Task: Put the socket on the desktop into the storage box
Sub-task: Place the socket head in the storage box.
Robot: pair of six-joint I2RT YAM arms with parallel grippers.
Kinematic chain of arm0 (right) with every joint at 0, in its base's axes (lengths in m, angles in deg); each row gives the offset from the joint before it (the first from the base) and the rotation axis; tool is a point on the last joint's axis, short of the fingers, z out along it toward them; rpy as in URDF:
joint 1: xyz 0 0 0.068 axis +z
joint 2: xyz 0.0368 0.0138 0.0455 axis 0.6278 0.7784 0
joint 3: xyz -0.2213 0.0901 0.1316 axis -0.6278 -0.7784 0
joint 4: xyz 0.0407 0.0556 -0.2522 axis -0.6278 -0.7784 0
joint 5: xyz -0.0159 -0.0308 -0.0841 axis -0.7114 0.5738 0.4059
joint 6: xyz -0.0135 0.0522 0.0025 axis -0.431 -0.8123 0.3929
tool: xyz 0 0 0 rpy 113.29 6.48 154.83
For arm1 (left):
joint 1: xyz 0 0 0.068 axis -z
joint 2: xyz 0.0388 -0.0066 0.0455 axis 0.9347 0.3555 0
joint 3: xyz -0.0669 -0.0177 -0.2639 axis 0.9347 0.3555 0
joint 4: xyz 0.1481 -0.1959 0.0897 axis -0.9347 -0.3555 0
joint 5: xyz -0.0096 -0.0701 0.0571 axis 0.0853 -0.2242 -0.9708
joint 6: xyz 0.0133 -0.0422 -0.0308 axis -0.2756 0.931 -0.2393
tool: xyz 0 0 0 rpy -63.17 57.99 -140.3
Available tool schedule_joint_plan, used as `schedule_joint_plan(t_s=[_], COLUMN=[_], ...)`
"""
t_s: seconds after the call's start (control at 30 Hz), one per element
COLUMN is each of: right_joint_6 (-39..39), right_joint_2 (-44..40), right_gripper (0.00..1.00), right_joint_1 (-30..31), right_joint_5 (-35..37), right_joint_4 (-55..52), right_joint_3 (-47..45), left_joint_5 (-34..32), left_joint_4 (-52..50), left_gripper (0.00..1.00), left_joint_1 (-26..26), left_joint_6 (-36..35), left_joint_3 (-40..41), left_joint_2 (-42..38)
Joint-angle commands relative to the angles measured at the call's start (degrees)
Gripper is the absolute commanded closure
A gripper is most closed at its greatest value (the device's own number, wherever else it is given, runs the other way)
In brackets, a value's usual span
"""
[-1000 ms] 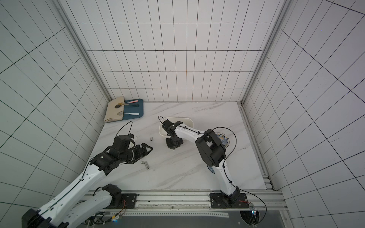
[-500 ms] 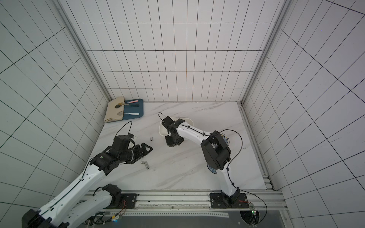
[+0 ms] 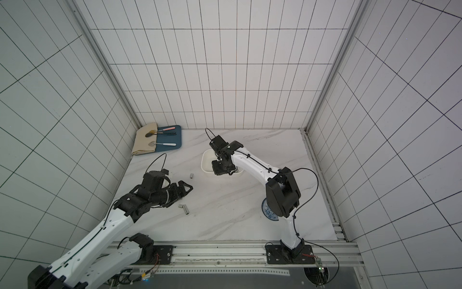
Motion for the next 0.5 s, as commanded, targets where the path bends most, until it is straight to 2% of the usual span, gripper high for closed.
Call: schedule_joint_plan(t_s=[0.0,0.47], right_joint_6=[0.52,-0.01], right_joint_2=[2.62,13.7], right_gripper=[0.83,0.82], right_joint_1=[-2.21,-7.56], right_joint_5=[0.1,-0.34], right_joint_4=[-1.91,-3.02], right_joint_3=[3.64,13.67], left_joint_5=[0.02,-0.57], left_joint_4=[0.2,-0.32], left_gripper=[0.1,0.09], left_joint_1=[-0.41,-1.22], left_joint_6=[-0.38,-0.68], left_joint_3=[-0.93,-0.26], left_joint_2=[-0.73,-0.92])
